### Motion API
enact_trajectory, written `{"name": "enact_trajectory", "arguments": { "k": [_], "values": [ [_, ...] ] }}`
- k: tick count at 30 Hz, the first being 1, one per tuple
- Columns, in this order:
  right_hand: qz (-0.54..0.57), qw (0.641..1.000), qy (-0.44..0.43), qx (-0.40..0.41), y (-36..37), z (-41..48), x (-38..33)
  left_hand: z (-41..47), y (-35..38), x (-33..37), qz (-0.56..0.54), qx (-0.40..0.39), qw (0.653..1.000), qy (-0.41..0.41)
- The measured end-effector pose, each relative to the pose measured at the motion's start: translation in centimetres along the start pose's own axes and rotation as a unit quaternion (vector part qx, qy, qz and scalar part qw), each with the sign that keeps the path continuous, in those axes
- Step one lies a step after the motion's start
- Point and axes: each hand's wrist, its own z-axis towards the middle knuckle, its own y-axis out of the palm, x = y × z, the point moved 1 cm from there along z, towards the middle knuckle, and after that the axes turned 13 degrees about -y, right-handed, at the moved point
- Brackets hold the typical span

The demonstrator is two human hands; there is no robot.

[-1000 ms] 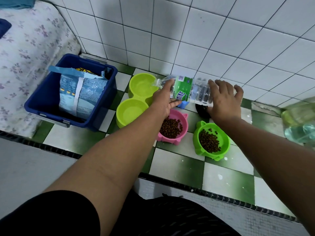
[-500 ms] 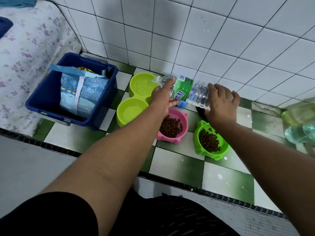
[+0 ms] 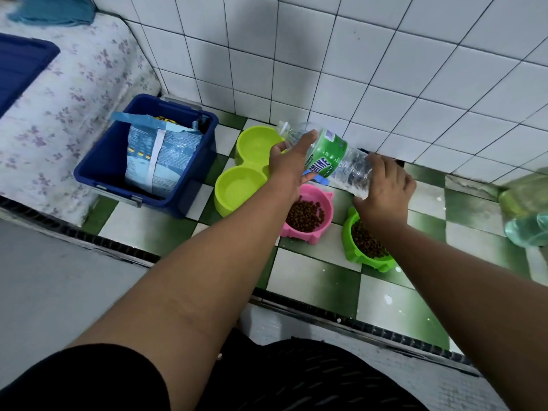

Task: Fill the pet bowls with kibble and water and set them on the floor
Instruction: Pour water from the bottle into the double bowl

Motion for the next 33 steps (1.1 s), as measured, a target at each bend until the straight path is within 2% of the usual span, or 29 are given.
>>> {"name": "enact_trajectory", "arguments": {
  "k": [15,33],
  "values": [
    [-0.062,0.992,-0.09,-0.061,-2.1,-5.7,0.6,-2.9,-2.9,-6.6,-0.037,0.015,0.999,-0.01],
    [-0.136,0.976,-0.151,-0.079,-3.9,-4.9,-0.4,-3.0,-4.0,-7.2,-0.082,0.015,0.996,-0.035]
  ]
}}
